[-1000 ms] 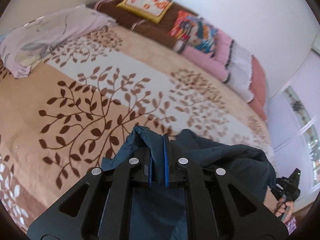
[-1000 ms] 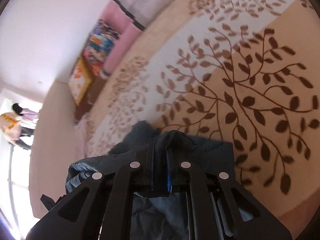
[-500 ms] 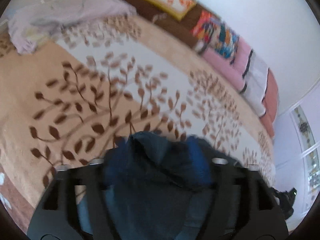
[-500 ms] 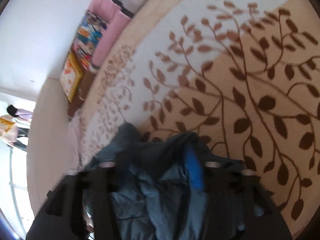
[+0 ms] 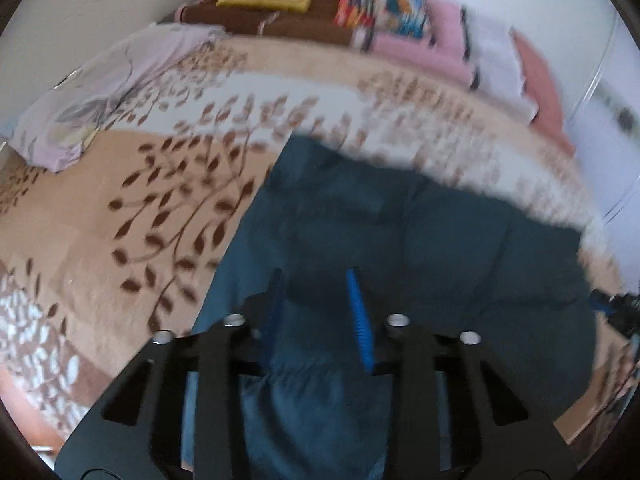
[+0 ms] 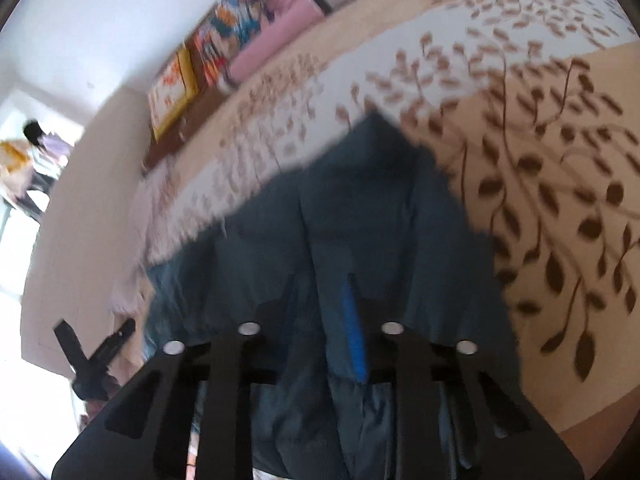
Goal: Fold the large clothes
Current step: 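Carry the held hem over the jacket body with both tools, lowering it, then open both tools and release the folded hem onto the jacket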
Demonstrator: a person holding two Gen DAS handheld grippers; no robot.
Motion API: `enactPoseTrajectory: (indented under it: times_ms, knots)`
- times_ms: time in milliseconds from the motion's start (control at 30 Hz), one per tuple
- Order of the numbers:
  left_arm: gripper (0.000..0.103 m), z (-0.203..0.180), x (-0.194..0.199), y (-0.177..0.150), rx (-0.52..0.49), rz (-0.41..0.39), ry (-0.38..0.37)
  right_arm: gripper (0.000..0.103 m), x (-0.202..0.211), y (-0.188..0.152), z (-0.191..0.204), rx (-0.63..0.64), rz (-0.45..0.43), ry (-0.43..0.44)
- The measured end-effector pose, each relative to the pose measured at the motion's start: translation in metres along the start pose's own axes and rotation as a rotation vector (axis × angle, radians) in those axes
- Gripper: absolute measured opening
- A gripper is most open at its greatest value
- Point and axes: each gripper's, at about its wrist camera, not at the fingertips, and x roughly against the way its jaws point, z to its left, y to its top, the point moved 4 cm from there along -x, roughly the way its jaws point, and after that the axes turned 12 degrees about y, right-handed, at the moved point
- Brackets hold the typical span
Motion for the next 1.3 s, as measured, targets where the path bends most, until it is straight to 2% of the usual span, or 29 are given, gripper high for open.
enactPoseTrajectory:
  times_ms: [67, 133, 300, 533, 600, 667, 733, 833, 967, 1000, 1033, 1067, 1100, 1167, 1300]
  knots:
    - [0.027, 0.010, -0.013, -0.010, 0.015, 0.034, 0.033, 0.015, -0.012, -0.008, -0.015, -0.030, 0.025, -0.059]
    - [0.027, 0.022, -0.025, -0.019, 0.049, 0.066, 0.045, 0.000, -0.019, -0.012, -0.031, -0.069, 0.027, -0.104]
    - [0.028, 0.043, -0.046, -0.033, 0.123, 0.124, 0.056, 0.000, -0.025, -0.017, -0.048, -0.094, 0.025, -0.135]
    - [0.029, 0.045, -0.036, -0.038, 0.129, 0.116, 0.059, 0.000, -0.024, -0.023, -0.046, -0.110, 0.028, -0.155]
    - [0.037, 0.051, -0.025, -0.037, 0.162, 0.107, 0.029, 0.002, -0.016, -0.025, -0.040, -0.106, 0.020, -0.150]
    - [0.059, 0.059, -0.009, -0.042, 0.194, 0.084, 0.006, 0.005, -0.004, -0.026, -0.032, -0.093, 0.005, -0.128]
    - [0.068, 0.068, 0.006, -0.050, 0.215, 0.056, -0.015, 0.005, 0.020, -0.036, -0.024, -0.067, -0.019, -0.094]
    - [0.075, 0.080, 0.022, -0.068, 0.245, 0.049, -0.036, 0.005, 0.047, -0.058, -0.018, -0.045, -0.030, -0.080]
    - [0.082, 0.097, 0.029, -0.104, 0.327, 0.099, -0.069, 0.007, 0.073, -0.094, -0.028, -0.075, -0.016, -0.103]
    - [0.083, 0.100, 0.028, -0.112, 0.345, 0.116, -0.075, 0.022, 0.077, -0.104, -0.031, -0.090, -0.016, -0.100]
    - [0.083, 0.102, 0.026, -0.120, 0.368, 0.136, -0.082, 0.052, 0.079, -0.111, -0.032, -0.101, -0.016, -0.100]
    - [0.083, 0.104, 0.025, -0.128, 0.388, 0.153, -0.093, 0.070, 0.085, -0.123, -0.036, -0.118, -0.030, -0.100]
    - [0.084, 0.105, 0.023, -0.136, 0.411, 0.170, -0.108, 0.082, 0.090, -0.129, -0.037, -0.124, -0.055, -0.101]
    - [0.085, 0.104, 0.019, -0.146, 0.444, 0.195, -0.149, 0.082, 0.094, -0.137, -0.036, -0.123, -0.081, -0.092]
    - [0.086, 0.094, 0.003, -0.157, 0.495, 0.266, -0.220, 0.082, 0.080, -0.146, -0.045, -0.211, -0.048, -0.038]
